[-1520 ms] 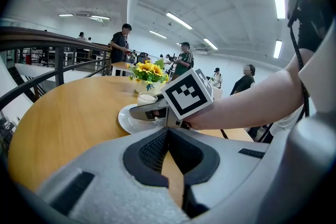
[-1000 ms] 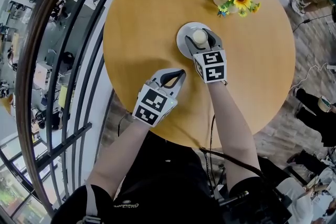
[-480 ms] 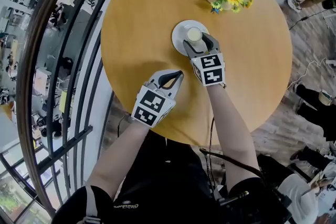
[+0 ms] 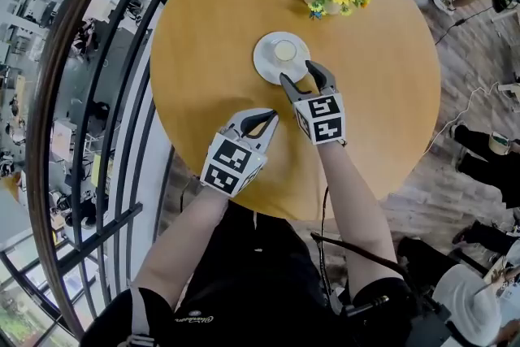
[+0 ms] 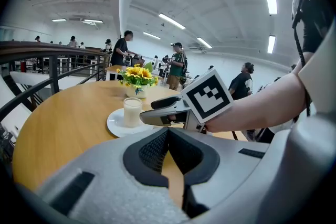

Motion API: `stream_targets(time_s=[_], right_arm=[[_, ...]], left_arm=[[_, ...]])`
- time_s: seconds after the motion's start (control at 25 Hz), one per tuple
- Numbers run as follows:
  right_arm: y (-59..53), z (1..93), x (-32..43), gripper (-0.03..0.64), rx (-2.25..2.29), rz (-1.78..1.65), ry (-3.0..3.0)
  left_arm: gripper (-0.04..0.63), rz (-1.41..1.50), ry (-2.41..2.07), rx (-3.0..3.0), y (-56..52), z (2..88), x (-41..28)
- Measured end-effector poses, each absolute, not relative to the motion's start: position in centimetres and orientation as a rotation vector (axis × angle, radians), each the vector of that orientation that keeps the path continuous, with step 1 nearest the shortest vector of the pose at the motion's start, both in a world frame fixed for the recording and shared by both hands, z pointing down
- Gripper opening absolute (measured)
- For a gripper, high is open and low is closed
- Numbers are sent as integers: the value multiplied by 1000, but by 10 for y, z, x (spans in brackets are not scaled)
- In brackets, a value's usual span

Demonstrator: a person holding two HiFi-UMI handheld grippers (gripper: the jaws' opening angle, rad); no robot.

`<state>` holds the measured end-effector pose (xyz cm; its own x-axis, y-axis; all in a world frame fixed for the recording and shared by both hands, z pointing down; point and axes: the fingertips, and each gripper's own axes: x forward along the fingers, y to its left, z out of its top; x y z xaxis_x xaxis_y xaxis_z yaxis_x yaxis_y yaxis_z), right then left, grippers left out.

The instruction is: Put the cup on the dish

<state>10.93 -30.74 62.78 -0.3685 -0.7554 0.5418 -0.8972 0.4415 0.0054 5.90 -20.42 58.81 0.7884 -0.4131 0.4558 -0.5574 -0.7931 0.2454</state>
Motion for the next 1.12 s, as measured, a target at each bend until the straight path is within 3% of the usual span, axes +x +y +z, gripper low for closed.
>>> stream_targets(time_s=[0.36, 1.12], right_arm=[[-272, 568, 136, 256, 1500, 374, -2287], [-176, 425, 147, 167, 1592, 271, -2462]], left_arm=[[0, 540, -703, 2680, -199, 559, 79], [0, 387, -646, 2889, -178, 438, 101]])
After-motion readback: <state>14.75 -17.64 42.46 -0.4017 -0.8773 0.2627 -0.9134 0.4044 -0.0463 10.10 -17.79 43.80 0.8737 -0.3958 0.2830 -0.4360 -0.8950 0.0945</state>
